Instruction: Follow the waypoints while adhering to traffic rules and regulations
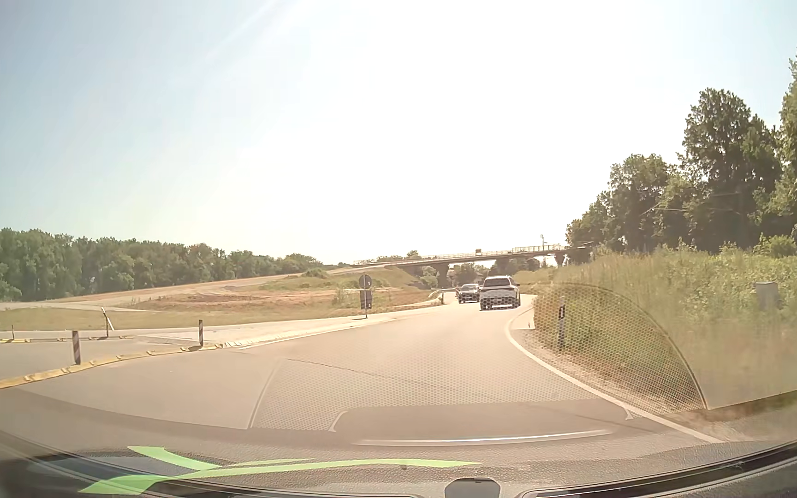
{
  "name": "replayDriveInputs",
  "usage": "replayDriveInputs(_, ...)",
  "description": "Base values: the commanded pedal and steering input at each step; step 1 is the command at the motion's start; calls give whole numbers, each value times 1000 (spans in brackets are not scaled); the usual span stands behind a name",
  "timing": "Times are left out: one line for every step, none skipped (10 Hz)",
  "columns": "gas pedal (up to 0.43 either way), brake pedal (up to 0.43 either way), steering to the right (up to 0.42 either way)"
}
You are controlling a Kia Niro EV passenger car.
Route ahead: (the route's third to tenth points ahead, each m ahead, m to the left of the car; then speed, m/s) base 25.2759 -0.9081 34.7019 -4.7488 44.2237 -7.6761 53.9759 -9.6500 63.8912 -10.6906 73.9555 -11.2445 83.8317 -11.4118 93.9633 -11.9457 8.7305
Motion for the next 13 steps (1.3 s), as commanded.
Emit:
replayDriveInputs(240, 0, 3)
replayDriveInputs(248, 0, 9)
replayDriveInputs(260, 0, 9)
replayDriveInputs(268, 0, 9)
replayDriveInputs(280, 0, 14)
replayDriveInputs(280, 0, 22)
replayDriveInputs(280, 0, 32)
replayDriveInputs(268, 0, 44)
replayDriveInputs(260, 0, 43)
replayDriveInputs(260, 0, 49)
replayDriveInputs(260, 0, 59)
replayDriveInputs(260, 0, 62)
replayDriveInputs(268, 0, 62)
